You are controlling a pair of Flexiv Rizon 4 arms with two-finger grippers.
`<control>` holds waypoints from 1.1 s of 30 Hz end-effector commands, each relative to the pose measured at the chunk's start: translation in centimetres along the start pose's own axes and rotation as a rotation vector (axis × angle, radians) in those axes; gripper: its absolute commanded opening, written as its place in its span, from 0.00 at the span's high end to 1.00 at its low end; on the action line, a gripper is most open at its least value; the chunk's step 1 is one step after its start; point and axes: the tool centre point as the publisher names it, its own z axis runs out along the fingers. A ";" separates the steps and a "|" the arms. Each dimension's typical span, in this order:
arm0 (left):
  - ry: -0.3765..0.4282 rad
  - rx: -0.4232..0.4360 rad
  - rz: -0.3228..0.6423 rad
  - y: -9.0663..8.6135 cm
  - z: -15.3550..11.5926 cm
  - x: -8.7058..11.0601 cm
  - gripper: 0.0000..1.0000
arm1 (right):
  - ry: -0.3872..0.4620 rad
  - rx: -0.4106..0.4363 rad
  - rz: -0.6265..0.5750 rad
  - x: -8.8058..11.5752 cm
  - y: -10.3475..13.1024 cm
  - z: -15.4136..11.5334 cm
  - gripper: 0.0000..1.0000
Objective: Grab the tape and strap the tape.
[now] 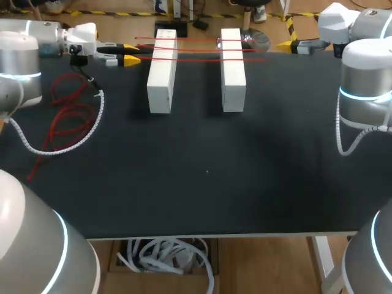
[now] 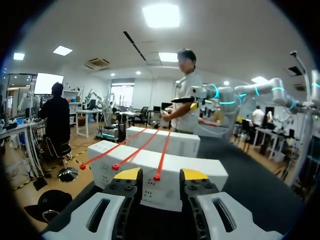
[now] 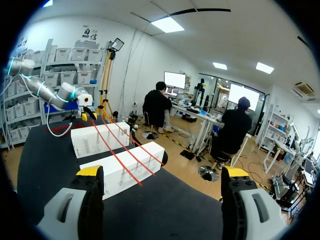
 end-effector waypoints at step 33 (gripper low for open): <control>0.046 -0.025 0.060 0.4 0.5 0.0 0.72 | 0.000 0.003 0.000 0.0 0.0 0.0 0.00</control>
